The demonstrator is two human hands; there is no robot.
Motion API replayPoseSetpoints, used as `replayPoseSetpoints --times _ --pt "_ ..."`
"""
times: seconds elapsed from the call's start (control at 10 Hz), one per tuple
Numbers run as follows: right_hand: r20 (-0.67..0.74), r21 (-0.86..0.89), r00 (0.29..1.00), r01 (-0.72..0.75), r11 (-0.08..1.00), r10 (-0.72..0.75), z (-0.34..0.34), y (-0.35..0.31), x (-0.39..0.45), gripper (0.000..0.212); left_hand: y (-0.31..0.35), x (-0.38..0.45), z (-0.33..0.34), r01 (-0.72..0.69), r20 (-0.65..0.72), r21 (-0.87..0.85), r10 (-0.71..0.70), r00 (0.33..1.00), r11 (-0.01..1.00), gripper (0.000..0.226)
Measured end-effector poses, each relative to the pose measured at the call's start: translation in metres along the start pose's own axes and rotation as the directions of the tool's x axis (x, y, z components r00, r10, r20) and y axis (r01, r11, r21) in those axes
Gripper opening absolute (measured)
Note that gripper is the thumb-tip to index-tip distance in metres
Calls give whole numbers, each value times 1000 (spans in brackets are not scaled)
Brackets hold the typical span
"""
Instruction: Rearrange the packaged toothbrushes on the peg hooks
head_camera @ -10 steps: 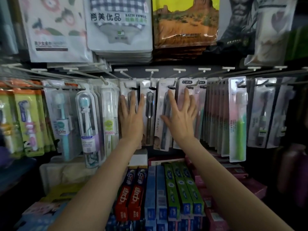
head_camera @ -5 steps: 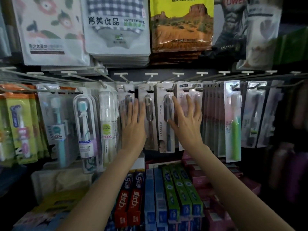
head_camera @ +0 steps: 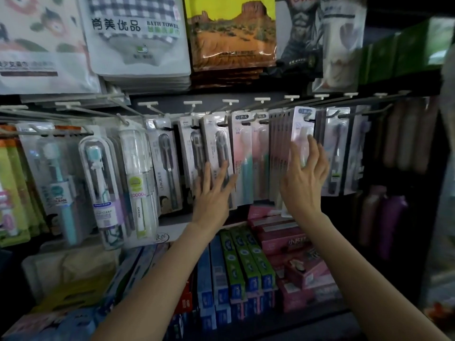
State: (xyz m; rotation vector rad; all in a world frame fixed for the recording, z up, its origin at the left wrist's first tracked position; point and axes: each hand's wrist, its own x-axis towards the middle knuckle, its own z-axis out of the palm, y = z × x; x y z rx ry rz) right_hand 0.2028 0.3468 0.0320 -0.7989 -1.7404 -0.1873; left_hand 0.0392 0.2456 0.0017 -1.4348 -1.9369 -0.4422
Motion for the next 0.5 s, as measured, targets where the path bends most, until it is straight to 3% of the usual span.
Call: replayPoseSetpoints --times 0.1,0.2,0.4,0.5 --pt "125 31 992 -1 1000 -2 -4 5 -4 66 5 -1 -3 38 51 25 -39 998 999 70" --pt "161 77 987 6 997 -18 -9 8 -6 63 13 -5 -8 71 69 50 -74 995 996 70" --pt "112 138 993 27 990 -43 -15 12 -8 65 24 -17 -14 146 55 31 -148 988 989 74" --pt "53 285 995 67 956 -85 -24 9 -8 60 33 -26 -17 105 -67 -61 -109 992 993 72"
